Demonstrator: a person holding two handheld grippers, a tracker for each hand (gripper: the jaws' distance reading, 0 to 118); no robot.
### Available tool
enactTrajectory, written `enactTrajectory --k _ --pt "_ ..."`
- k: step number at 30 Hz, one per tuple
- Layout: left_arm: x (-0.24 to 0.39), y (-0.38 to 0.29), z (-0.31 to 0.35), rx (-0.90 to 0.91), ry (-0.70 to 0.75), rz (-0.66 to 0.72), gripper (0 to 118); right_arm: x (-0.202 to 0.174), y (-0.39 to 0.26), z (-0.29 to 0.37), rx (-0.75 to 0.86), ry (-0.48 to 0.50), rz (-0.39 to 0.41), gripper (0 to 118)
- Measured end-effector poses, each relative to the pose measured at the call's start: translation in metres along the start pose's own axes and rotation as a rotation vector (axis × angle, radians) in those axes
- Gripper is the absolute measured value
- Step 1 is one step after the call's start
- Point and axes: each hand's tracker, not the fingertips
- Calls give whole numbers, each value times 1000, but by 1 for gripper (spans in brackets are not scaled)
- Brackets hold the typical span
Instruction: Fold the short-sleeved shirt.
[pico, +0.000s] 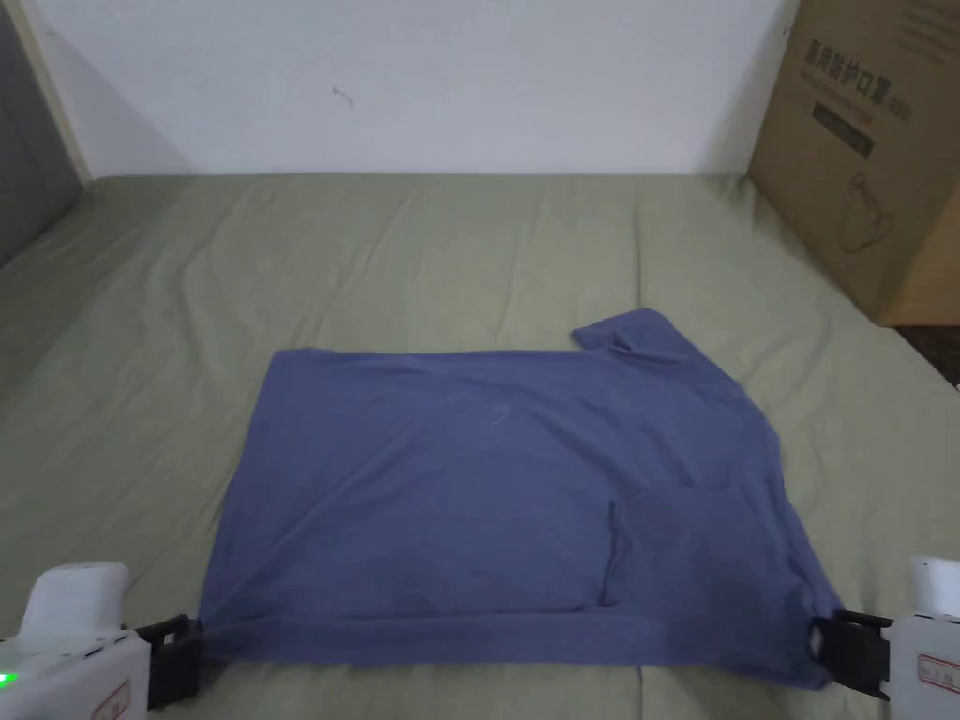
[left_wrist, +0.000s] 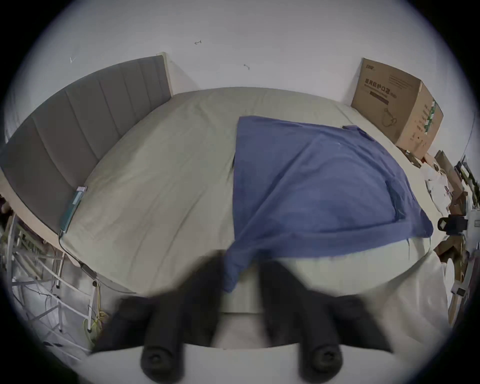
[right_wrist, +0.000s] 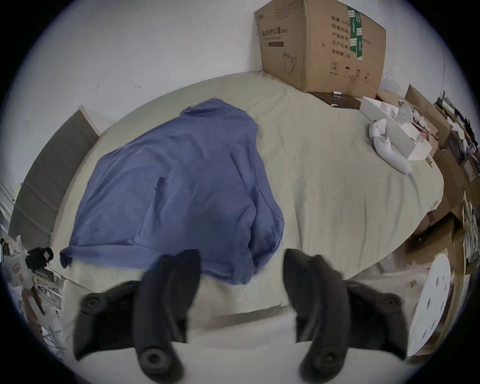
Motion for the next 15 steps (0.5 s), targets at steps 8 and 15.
enactTrajectory --k 8,15 --pt "3 -30 -10 -70 -13 45 17 -11 -14 -11 -71 -1 -9 2" --pt "-3 -13 -28 -84 4 38 93 -12 -4 -19 -71 3 -2 2"
